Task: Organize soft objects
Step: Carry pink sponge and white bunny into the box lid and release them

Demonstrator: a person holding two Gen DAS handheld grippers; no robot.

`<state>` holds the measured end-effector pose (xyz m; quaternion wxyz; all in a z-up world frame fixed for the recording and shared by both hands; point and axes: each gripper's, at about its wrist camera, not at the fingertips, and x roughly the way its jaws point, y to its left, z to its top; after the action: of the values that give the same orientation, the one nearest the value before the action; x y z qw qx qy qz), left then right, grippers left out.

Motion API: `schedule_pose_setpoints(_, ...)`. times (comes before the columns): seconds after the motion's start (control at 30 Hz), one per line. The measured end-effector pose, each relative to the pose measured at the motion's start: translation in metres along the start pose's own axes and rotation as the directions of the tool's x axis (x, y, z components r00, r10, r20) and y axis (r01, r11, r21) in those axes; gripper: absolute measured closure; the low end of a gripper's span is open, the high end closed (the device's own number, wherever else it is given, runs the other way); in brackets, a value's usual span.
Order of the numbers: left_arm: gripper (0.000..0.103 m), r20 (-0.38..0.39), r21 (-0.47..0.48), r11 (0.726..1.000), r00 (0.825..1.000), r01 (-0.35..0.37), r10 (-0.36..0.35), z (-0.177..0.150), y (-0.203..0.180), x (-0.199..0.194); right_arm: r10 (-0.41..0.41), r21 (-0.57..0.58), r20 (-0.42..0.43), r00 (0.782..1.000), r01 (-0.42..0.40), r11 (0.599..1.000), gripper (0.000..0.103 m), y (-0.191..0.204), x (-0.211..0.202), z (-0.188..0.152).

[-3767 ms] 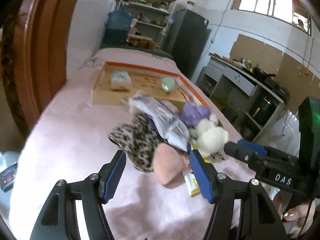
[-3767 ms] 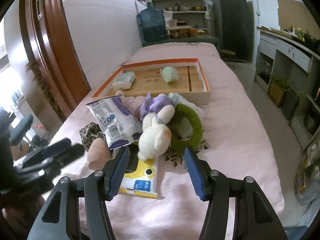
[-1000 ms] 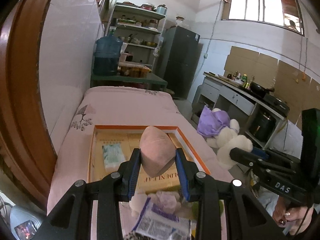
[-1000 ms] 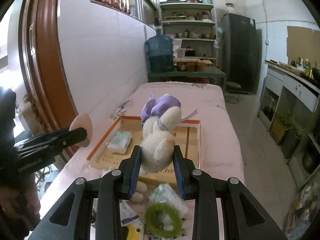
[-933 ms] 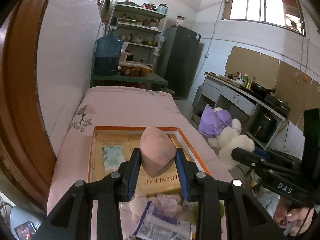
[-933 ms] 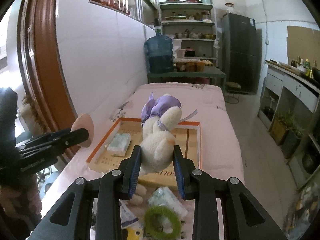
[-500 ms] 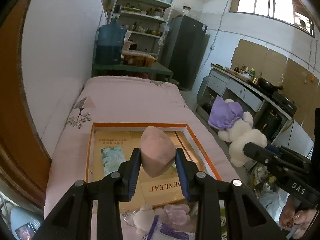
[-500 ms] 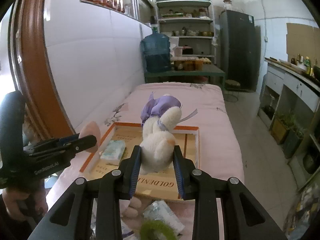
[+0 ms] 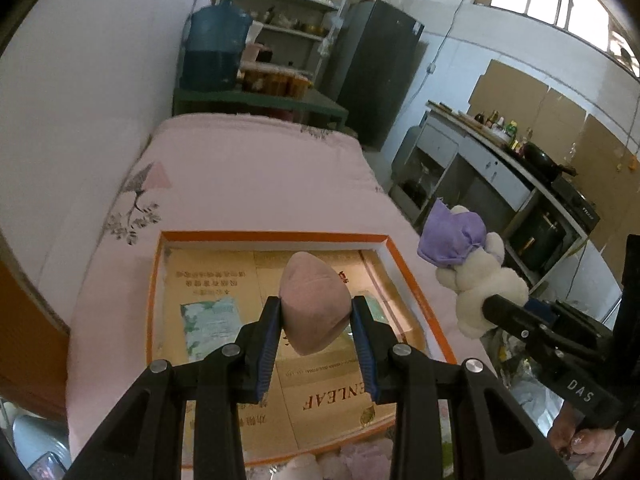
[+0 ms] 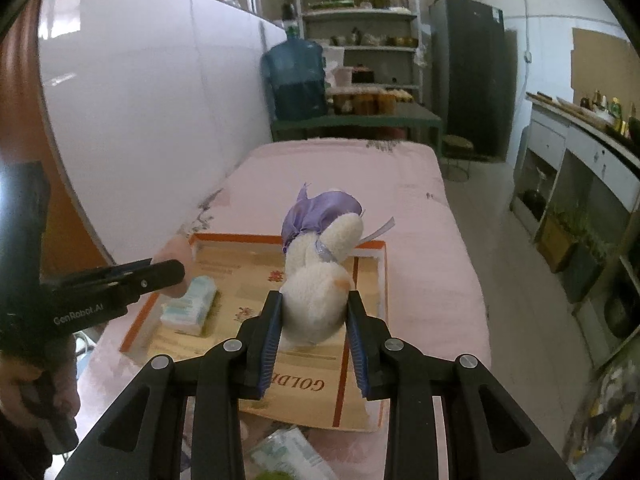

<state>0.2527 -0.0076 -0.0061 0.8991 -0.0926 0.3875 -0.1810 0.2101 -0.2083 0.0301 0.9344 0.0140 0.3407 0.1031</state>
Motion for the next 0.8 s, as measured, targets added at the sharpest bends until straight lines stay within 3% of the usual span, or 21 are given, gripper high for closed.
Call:
schedule_pose_setpoints(0.37,0.068,-0.142,-0.045,0.999,0.990,-0.005,-0.002,-0.002,0.016,0.055,-0.054,-0.031,-0.110,0.993,0.051,0.998,0.071,-0.012,0.068,-0.006)
schedule_pose_setpoints(0.8,0.068,-0.209,-0.084,0.996,0.978,-0.010,-0.007,-0.008,0.027,0.085,-0.078,-0.054,-0.189,0.979,0.069,0.996,0.071,-0.017,0.112,-0.018)
